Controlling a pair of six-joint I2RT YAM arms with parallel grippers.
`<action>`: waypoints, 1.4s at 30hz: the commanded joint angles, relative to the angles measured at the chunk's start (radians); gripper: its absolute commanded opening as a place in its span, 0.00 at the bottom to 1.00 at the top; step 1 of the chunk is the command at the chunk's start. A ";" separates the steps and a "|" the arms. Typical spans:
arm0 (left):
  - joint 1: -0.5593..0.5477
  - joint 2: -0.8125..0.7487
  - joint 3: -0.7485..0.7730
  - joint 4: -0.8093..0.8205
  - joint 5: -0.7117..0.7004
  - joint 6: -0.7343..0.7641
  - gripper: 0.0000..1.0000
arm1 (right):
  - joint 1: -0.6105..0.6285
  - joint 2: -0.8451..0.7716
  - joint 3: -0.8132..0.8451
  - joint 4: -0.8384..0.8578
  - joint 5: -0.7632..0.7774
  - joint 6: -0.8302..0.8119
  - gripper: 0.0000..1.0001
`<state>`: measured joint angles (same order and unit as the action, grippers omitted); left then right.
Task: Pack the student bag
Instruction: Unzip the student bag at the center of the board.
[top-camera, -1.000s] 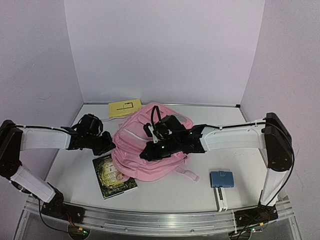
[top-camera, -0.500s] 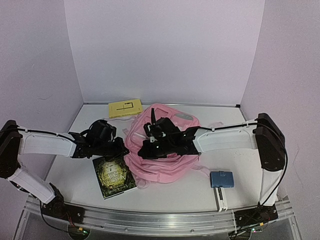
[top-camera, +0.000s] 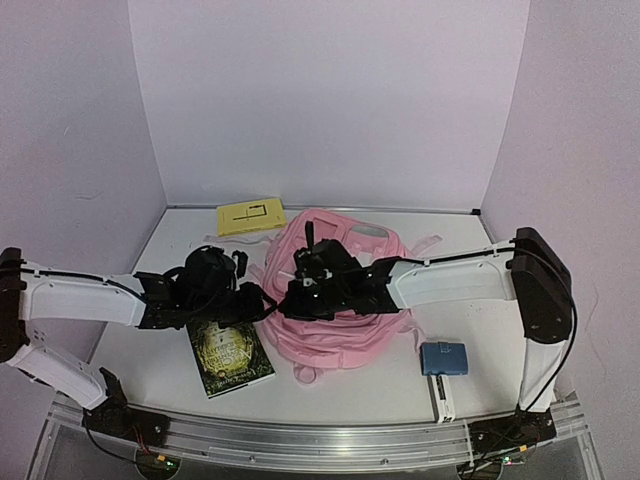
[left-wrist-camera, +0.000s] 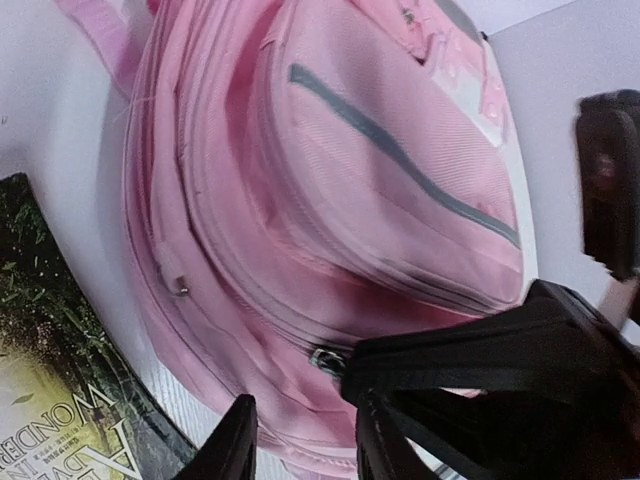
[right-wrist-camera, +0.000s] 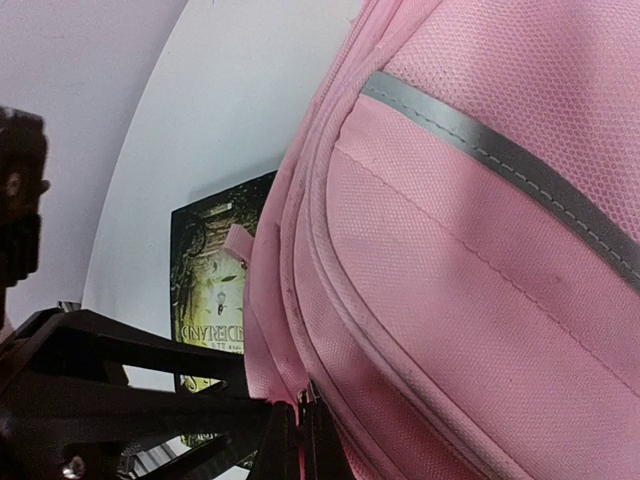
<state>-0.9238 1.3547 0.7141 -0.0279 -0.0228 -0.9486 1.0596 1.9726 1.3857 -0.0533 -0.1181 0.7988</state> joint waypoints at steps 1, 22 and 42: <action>-0.009 -0.111 -0.006 -0.023 -0.044 0.134 0.43 | -0.003 -0.088 -0.032 0.082 -0.050 0.053 0.10; -0.031 0.187 0.261 -0.212 0.044 0.180 0.40 | -0.027 -0.329 -0.266 0.068 0.238 0.115 0.42; -0.088 0.351 0.375 -0.383 0.004 0.005 0.28 | -0.022 -0.344 -0.267 0.064 0.268 -0.163 0.45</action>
<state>-0.9969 1.6720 1.0386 -0.3690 -0.0252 -0.9125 1.0328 1.6733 1.1141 -0.0006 0.1165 0.6832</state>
